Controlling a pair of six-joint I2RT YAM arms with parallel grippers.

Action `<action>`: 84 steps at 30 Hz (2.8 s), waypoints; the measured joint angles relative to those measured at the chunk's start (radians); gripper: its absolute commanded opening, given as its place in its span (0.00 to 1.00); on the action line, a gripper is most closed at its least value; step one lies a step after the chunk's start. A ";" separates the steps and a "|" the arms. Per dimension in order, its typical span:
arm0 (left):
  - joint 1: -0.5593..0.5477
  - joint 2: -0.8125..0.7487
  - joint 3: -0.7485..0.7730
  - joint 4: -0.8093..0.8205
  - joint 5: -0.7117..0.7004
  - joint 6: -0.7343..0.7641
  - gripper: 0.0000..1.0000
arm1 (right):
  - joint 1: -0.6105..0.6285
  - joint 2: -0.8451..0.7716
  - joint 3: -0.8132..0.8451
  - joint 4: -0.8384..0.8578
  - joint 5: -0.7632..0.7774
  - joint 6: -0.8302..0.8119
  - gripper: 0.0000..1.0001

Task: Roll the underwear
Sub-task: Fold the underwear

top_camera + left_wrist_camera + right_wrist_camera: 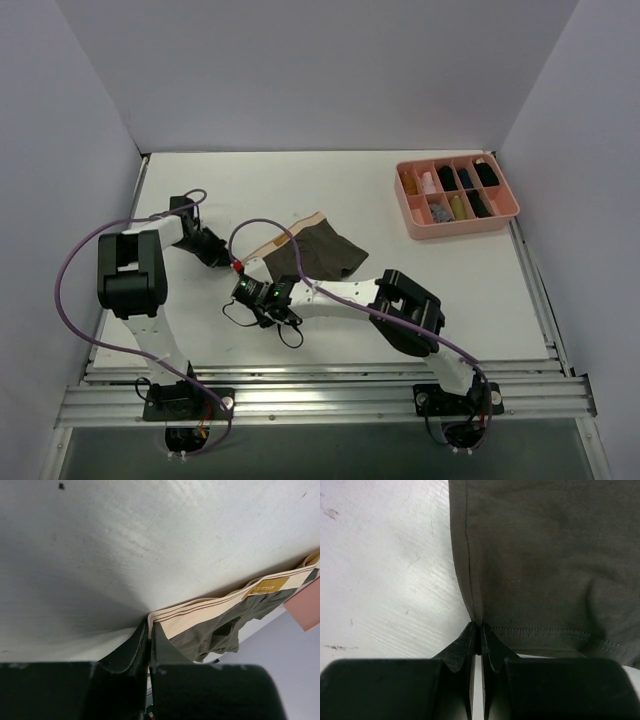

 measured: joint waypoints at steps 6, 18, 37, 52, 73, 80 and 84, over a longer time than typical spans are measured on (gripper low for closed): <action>0.000 -0.077 0.005 -0.095 -0.058 0.056 0.02 | 0.001 -0.053 -0.048 -0.036 -0.032 -0.012 0.00; -0.013 -0.265 0.027 -0.306 -0.187 0.153 0.02 | 0.039 -0.175 -0.066 -0.045 -0.137 0.012 0.00; -0.029 -0.380 0.070 -0.425 -0.209 0.179 0.02 | -0.036 -0.296 -0.044 -0.130 -0.249 -0.003 0.00; -0.146 -0.169 0.316 -0.390 -0.126 0.122 0.02 | -0.180 -0.317 -0.101 -0.109 -0.339 -0.063 0.00; -0.256 0.158 0.708 -0.395 -0.101 0.119 0.04 | -0.422 -0.363 -0.195 -0.028 -0.367 -0.092 0.00; -0.301 0.297 0.840 -0.343 -0.018 0.114 0.09 | -0.475 -0.364 -0.259 0.025 -0.360 -0.091 0.00; -0.332 0.370 0.873 -0.299 0.013 0.095 0.13 | -0.492 -0.365 -0.303 0.075 -0.326 -0.076 0.00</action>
